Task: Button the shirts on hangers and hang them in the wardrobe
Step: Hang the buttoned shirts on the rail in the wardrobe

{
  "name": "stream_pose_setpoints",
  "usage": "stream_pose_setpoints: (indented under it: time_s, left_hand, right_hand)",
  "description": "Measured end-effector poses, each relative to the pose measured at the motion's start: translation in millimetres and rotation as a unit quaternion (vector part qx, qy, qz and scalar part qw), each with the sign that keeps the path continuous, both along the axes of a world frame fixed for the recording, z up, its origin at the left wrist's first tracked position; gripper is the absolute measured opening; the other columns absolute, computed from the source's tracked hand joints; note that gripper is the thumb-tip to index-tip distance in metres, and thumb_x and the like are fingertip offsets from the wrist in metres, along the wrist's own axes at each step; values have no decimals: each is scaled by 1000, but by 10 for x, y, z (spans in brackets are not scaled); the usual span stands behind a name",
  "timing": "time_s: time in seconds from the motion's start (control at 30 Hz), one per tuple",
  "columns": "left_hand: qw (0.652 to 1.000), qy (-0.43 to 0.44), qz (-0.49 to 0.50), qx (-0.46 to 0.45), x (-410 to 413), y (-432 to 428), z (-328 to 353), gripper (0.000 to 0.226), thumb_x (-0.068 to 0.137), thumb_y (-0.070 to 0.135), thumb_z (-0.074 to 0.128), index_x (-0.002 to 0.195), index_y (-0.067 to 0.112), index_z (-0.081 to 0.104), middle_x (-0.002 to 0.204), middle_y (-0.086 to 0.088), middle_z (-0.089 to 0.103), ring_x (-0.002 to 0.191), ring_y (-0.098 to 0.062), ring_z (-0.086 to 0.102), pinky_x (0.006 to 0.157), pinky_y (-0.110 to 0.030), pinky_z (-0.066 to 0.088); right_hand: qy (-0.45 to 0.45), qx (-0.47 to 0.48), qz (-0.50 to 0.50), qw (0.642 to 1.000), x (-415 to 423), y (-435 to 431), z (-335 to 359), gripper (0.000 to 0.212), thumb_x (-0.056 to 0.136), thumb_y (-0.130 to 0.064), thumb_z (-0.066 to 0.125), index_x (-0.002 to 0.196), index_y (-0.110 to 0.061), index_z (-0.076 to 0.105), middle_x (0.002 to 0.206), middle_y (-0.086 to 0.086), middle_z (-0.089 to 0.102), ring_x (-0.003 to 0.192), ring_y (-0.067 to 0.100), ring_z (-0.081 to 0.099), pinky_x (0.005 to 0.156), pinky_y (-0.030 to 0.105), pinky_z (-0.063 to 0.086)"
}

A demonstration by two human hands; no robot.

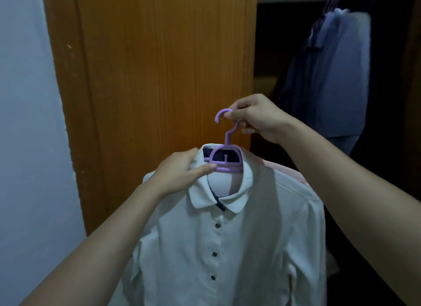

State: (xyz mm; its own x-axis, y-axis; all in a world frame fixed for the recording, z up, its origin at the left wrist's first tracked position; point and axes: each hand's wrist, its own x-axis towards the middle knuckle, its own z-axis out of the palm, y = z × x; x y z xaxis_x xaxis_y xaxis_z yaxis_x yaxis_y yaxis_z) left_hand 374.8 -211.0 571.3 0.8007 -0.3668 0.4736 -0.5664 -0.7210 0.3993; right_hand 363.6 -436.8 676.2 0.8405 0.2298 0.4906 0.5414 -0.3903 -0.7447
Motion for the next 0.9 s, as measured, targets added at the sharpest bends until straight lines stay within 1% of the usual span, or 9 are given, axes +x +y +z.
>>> stream_pose_setpoints:
  time_s: [0.1,0.27,0.4,0.5,0.57,0.6,0.7,0.77,0.9]
  left_hand:
    - [999,-37,-12,33,128,-389,43,83,75,96,34,126,33,53,111,12,68,96,-11,65,77,-48,57]
    - [994,-65,-57,60,251,-986,116,83,78,95,26,134,38,46,117,15,64,102,-10,63,80,-45,56]
    - [990,-122,-28,61,388,-1423,200,73,78,93,28,109,32,52,91,11,67,80,-11,63,69,-46,55]
    - [987,-146,-13,59,485,-1722,384,66,80,90,35,96,28,51,79,8,63,70,-14,60,65,-45,54]
    - [987,-150,-10,61,560,-1865,531,63,81,89,39,96,28,51,79,9,63,70,-13,59,62,-41,52]
    - [987,-152,-10,56,605,-1926,607,61,82,86,42,96,28,51,80,9,63,71,-13,59,61,-38,50]
    - [987,-157,-15,39,742,-2039,786,59,82,85,46,98,29,55,82,9,64,72,-12,59,64,-38,49]
    - [987,-154,-21,38,870,-2114,854,61,80,87,45,101,31,56,85,11,65,75,-12,60,68,-39,51]
    - [989,-127,-78,8,1178,-2311,960,73,76,94,39,116,36,57,98,13,68,86,-10,63,78,-45,56]
  right_hand:
    - [-13,35,-8,999,7,-238,33,16,95,-11,63,97,3,70,72,3,56,53,7,48,46,17,40]
    - [-18,33,-29,999,34,-686,86,11,95,-7,62,96,2,70,56,-7,53,48,6,44,44,17,37]
    - [-62,46,-74,994,15,-1142,171,8,92,-8,67,95,-2,72,56,-10,56,50,7,45,45,19,36]
    - [-84,-53,-132,986,-91,-1608,252,29,84,-31,78,109,-20,70,89,-6,69,74,2,63,67,16,48]
    - [1,-150,-177,973,-154,-1972,222,61,69,-47,84,123,-28,63,114,-6,67,103,5,64,94,23,48]
    - [59,-196,-190,960,-165,-2150,178,65,66,-47,85,124,-28,62,119,-5,67,109,9,64,100,28,48]
    - [149,-249,-188,938,-127,-2488,54,40,74,-37,84,109,-20,73,107,-2,75,102,18,71,98,40,54]
    - [140,-200,-183,952,-94,-2619,71,36,78,-38,80,106,-16,75,103,2,76,99,21,72,96,43,54]
    - [47,-109,-208,971,-22,-2757,195,29,82,-30,78,97,-5,75,98,16,74,91,21,71,86,36,53]
